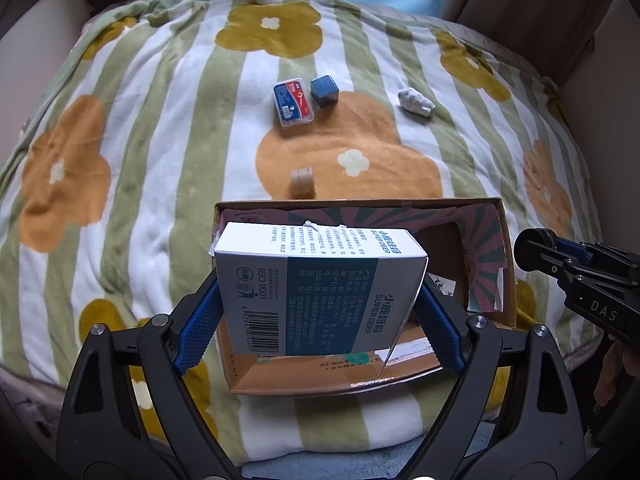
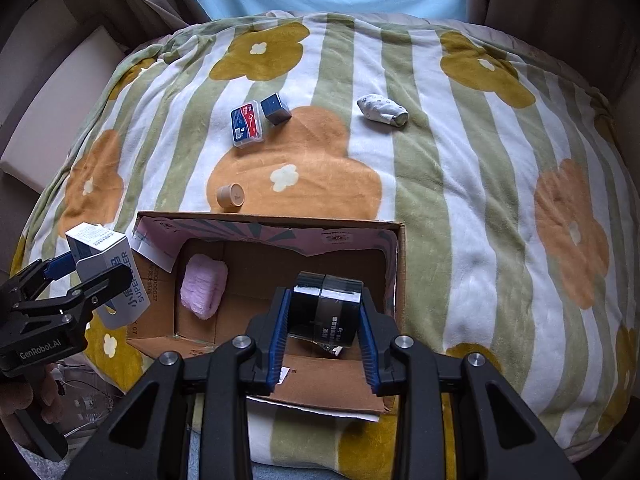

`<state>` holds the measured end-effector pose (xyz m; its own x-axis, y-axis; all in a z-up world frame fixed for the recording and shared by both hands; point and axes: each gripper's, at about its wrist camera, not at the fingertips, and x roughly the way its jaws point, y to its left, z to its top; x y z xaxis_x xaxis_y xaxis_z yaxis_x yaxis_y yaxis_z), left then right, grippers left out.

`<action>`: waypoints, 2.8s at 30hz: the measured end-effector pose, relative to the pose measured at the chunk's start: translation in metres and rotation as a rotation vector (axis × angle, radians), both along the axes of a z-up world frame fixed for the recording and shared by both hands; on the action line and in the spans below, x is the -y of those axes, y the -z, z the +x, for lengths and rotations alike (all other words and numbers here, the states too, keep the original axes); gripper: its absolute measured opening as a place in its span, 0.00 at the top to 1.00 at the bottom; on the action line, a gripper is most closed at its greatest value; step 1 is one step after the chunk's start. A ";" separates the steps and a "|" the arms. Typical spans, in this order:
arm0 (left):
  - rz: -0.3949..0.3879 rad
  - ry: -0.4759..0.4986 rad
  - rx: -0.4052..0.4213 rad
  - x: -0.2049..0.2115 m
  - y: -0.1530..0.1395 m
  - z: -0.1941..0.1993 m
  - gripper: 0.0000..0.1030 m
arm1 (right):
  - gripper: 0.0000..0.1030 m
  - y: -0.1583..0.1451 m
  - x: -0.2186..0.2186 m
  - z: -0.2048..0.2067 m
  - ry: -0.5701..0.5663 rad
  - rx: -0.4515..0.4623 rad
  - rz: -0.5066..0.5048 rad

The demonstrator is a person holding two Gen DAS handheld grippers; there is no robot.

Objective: Organize objects
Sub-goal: 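Carry the white-blue box and black jar over the cardboard box with both tools, then open both tools to release the white-blue box and black jar into the box, then grasp the beige tape roll with the left tool while the right tool grasps the blue cube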

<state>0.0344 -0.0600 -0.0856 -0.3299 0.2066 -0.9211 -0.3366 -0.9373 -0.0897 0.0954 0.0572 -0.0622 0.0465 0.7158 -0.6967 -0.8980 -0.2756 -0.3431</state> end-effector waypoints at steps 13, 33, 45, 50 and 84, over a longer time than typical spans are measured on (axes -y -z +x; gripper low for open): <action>0.014 -0.009 -0.020 -0.001 -0.004 -0.002 0.02 | 0.66 0.003 -0.009 -0.007 0.016 -0.001 -0.021; 0.023 -0.029 0.014 0.005 0.001 -0.009 0.01 | 0.26 0.006 -0.017 -0.011 0.038 -0.027 -0.061; 0.021 -0.030 0.015 0.003 0.000 -0.012 0.01 | 0.26 0.007 -0.018 -0.012 0.055 -0.037 -0.068; 0.022 -0.033 0.022 0.003 0.002 -0.017 0.01 | 0.26 0.009 -0.021 -0.012 0.066 -0.049 -0.073; 0.021 -0.044 0.238 -0.020 0.046 -0.141 0.02 | 0.26 -0.067 -0.162 -0.079 -0.039 -0.102 -0.087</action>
